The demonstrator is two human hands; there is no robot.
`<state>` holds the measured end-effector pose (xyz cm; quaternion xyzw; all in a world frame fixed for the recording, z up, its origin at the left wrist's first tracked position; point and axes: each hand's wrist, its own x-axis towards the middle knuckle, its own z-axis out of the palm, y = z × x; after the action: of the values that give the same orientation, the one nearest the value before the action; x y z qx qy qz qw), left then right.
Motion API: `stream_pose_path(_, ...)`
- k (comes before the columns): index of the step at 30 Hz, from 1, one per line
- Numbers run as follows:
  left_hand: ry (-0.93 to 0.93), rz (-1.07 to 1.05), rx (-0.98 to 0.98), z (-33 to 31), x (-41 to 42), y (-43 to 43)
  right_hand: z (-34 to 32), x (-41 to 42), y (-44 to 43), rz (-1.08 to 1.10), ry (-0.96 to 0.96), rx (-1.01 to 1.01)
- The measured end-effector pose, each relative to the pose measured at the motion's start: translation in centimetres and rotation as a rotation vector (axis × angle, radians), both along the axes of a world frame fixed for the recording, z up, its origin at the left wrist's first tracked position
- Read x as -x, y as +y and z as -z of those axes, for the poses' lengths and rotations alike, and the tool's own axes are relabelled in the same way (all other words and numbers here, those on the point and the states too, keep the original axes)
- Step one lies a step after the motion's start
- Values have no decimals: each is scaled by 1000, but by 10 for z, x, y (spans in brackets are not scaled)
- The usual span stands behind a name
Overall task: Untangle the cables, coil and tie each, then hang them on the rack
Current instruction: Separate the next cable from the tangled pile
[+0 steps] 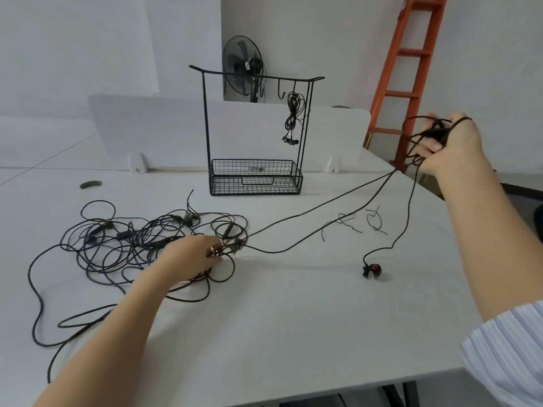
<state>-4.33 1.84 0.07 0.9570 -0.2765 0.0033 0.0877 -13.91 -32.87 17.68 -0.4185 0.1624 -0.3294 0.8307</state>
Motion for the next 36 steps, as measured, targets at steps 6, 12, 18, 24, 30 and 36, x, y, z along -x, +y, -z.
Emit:
stream_pose_path(6,298,-46,452,-6,-13,30,17,5,-26,75,-22,-86)
stream_pose_path(12,407,-288,1137,-12,-21,48,51,1,-57,204,-67,-233)
stream_pose_path(18,662,-667,1909,3,-47,95,56,14,-59,252,-81,-255)
stream_pose_path(24,321,-862,1718,-12,-37,84,76,13,-58,192,309,16)
stream_pose_path(30,-501,-417,497,-21,6,18,98,5,-2,-306,712,1112)
stream_pose_path(36,-178,337,324,-12,35,-23,108,2,58,-760,1001,2023)
